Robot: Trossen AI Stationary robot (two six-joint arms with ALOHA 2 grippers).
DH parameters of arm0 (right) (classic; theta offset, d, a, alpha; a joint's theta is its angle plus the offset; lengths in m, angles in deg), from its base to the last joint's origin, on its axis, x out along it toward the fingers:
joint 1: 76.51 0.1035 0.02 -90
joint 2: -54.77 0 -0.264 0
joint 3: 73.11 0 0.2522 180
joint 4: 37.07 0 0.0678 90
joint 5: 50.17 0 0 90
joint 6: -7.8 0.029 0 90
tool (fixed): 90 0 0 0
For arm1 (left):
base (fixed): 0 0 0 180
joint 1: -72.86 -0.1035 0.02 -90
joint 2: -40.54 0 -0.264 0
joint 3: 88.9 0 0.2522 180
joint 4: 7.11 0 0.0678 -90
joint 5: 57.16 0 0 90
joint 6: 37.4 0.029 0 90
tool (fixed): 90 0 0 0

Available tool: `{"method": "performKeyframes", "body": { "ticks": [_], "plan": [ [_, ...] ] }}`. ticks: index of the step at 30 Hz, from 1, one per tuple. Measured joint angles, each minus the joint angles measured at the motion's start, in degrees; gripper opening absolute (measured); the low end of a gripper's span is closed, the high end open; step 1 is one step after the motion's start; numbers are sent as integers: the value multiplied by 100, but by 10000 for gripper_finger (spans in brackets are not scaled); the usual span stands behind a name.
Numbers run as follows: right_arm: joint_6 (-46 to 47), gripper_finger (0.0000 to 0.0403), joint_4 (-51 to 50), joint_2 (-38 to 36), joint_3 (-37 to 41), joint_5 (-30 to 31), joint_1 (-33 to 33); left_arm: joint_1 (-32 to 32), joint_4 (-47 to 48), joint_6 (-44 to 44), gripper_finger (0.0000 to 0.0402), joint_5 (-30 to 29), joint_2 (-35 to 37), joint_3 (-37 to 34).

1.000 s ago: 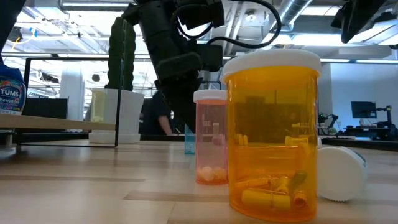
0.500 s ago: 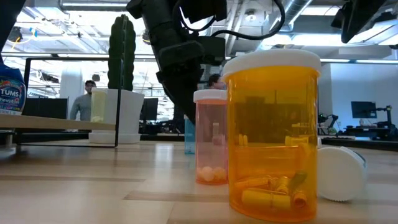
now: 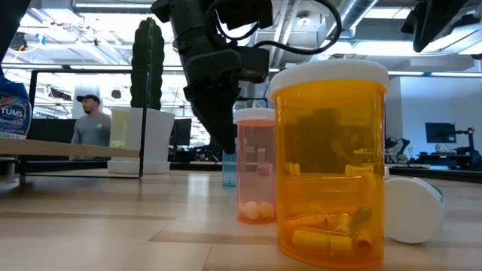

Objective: Pick and place medicine bottles onto shelf by color
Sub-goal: Put the light blue pill bottle on the shelf

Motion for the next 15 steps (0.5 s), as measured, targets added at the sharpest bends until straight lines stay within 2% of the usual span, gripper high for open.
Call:
{"method": "performKeyframes", "body": {
  "ticks": [7,15],
  "plan": [
    [0,149,0,0,0,0,0,0,91,-531,91,33,0,152],
    [0,150,-9,0,0,0,0,251,765,-884,91,718,28,906]
  ]
}}
